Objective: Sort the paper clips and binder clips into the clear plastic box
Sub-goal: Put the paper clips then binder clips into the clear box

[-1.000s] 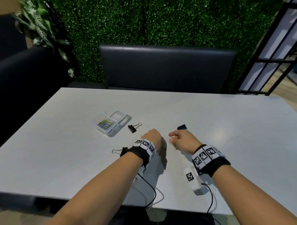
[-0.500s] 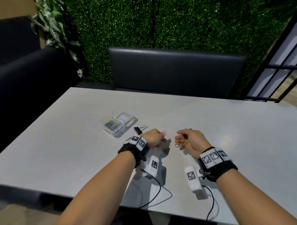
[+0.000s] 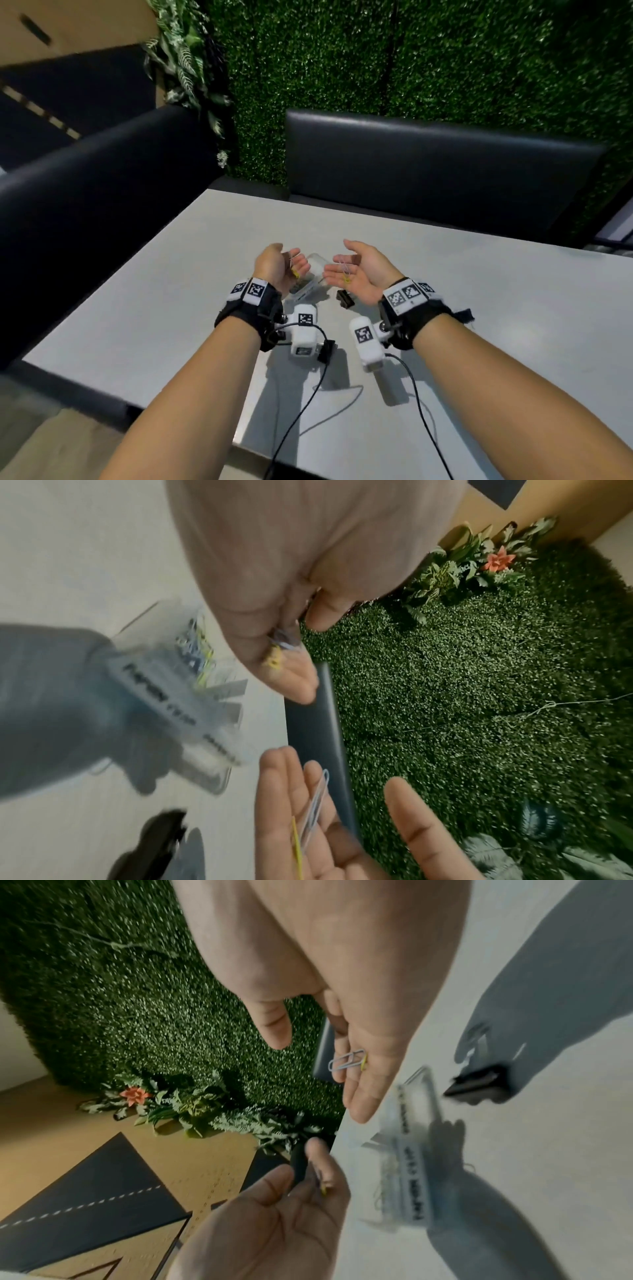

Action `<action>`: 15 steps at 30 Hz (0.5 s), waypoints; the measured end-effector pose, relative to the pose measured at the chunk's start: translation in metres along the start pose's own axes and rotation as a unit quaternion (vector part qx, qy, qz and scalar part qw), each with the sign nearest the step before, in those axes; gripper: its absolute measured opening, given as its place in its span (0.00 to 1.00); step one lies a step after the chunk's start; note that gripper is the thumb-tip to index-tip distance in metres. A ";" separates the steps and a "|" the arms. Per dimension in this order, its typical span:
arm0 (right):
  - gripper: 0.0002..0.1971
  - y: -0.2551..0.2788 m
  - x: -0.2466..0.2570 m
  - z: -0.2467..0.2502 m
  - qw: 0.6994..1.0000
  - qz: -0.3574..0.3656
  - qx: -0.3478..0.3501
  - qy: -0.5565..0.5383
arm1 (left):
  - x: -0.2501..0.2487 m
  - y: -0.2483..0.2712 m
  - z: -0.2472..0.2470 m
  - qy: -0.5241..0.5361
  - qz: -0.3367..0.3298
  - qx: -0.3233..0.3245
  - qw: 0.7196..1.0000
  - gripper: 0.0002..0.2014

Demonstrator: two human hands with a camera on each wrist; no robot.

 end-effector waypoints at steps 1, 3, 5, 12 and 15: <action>0.25 -0.006 0.001 -0.012 1.000 -0.007 0.006 0.005 | -0.007 -0.007 0.004 -0.005 -0.006 -0.016 1.000 0.20; 0.30 -0.016 0.002 -0.033 1.000 -0.013 0.012 0.023 | -0.019 -0.012 0.008 -0.057 -0.032 -0.050 0.997 0.24; 0.35 -0.022 -0.001 -0.049 0.999 -0.021 0.025 0.038 | -0.027 -0.013 0.012 -0.119 -0.067 -0.087 0.987 0.25; 0.24 -0.011 -0.005 -0.050 0.998 0.009 0.062 0.032 | -0.019 0.006 0.013 -0.206 -0.121 -0.068 0.969 0.21; 0.11 -0.002 0.012 -0.016 0.984 0.099 -0.012 0.150 | -0.003 0.030 0.011 -0.291 -0.116 -0.018 0.949 0.12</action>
Point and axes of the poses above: each hand's wrist, its own y-axis away from the middle knuckle, its own z-axis out of the back of the hand, x = y × z, the point moved 7 cm from there along -y, towards the middle knuckle, and after that the axes turned 3 degrees about -x, right-handed, at the moved point
